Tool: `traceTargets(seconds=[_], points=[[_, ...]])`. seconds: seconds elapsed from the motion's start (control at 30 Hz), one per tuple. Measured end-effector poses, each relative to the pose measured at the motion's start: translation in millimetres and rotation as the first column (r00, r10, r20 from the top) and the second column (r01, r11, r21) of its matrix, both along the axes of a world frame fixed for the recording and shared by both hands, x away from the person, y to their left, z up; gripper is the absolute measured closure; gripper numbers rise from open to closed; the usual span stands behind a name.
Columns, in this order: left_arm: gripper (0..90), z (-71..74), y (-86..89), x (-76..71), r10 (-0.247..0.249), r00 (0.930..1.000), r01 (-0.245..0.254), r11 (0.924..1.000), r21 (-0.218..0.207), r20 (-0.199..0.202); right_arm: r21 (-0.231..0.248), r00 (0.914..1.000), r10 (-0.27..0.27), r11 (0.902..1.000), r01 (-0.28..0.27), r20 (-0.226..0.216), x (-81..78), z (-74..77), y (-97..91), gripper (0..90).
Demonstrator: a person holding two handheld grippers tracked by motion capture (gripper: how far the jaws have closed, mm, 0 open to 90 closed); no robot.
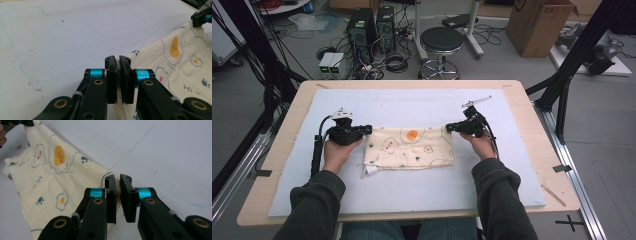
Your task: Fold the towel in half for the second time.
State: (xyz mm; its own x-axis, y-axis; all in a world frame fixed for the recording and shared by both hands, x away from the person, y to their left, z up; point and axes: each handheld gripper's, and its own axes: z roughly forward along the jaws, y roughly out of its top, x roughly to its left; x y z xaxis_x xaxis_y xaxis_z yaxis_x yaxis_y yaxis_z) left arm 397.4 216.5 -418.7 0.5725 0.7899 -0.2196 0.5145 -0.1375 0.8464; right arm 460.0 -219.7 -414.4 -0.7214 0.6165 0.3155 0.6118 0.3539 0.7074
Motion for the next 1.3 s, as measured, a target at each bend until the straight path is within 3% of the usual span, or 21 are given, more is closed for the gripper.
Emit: traceTargets(seconds=[0.47, 0.93, 1.3], points=[[84.8, 2.1, 3.8, -7.7, -0.007, 0.9996, 0.007, 0.9997, -0.022, 0.029, 0.01, 0.9999, 0.004, 0.9999, -0.004, 0.014, -5.8, 5.4, 0.9, 83.7], [84.7, 7.6, 2.9, -15.8, -0.036, 0.9976, 0.037, 0.9993, -0.009, 0.059, 0.022, 0.9989, 0.027, 0.9994, -0.028, 0.038, -15.3, 14.1, -1.2, 83.7], [84.6, 11.9, -0.8, -23.2, -0.068, 0.9947, 0.068, 0.9977, 0.008, 0.077, 0.0, 0.9976, 0.055, 0.9985, -0.056, 0.042, -19.3, 14.6, 0.9, 83.6]])
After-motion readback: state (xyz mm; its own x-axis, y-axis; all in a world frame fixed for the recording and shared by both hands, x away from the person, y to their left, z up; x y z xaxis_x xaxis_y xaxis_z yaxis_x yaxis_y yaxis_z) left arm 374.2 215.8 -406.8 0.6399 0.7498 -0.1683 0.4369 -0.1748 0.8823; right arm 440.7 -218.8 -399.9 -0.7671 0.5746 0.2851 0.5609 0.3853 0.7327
